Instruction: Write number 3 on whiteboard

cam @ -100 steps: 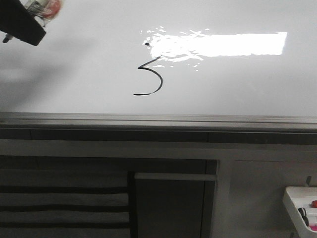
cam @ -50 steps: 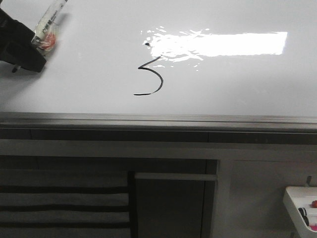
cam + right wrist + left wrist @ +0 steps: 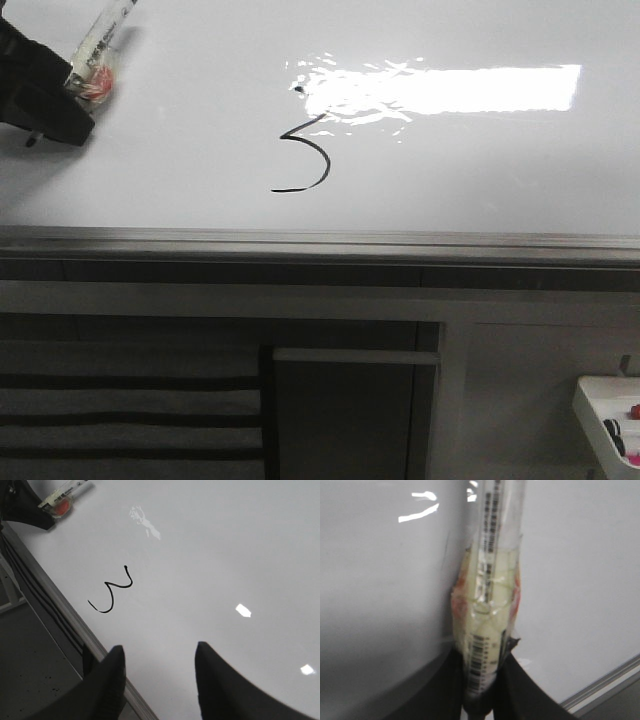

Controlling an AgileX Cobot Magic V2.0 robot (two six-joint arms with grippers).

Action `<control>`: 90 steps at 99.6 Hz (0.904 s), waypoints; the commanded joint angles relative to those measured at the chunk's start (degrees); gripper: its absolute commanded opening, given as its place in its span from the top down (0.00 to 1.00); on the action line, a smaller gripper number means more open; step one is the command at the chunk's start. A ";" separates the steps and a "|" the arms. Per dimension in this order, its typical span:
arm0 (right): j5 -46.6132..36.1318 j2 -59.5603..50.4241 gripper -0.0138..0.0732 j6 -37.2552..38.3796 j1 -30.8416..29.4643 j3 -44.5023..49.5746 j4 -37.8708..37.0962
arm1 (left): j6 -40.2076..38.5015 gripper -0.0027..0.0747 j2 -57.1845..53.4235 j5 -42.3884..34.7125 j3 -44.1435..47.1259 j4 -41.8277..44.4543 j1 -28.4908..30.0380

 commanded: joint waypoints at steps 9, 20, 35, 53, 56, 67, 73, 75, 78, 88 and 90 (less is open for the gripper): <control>-3.58 -0.40 0.51 0.07 -0.43 -1.40 1.11 | -0.56 0.99 -1.08 -2.71 -1.39 -1.60 0.15; -3.58 -0.40 0.51 0.07 -0.43 -1.40 1.11 | -0.56 0.99 -1.08 -2.87 -1.39 -1.60 0.15; -3.58 -0.40 0.51 0.07 -0.43 -1.40 1.11 | -0.56 0.99 -1.08 -3.01 -1.39 -1.60 0.15; -3.58 -0.40 0.51 0.07 -0.43 -1.40 1.11 | -1.43 0.86 -1.08 -6.16 -1.39 -1.89 0.15; -3.58 -0.40 0.51 0.07 -0.43 -1.40 1.11 | -2.20 0.82 -1.08 -6.51 -1.39 -1.89 0.15; -3.58 -0.40 0.51 0.07 -0.43 -1.40 1.11 | -2.34 0.69 -1.08 -6.29 -1.39 -1.89 0.15; -3.58 -0.40 0.51 0.07 -0.43 -1.40 1.11 | -2.34 0.66 -1.08 -6.40 -1.39 -1.97 0.15; -3.58 -0.40 0.51 0.07 -0.43 -1.40 1.11 | -2.34 0.66 -1.08 -6.40 -1.39 -1.97 0.15; -3.58 -0.40 0.51 0.07 -0.43 -1.40 1.11 | -2.34 0.66 -1.08 -6.40 -1.39 -1.97 0.15; -3.58 -0.40 0.51 0.07 -0.43 -1.40 1.11 | -2.34 0.66 -1.08 -6.40 -1.39 -1.97 0.15; -3.58 -0.40 0.51 0.07 -0.43 -1.40 1.11 | -2.34 0.67 -1.08 -6.40 -1.39 -1.97 0.15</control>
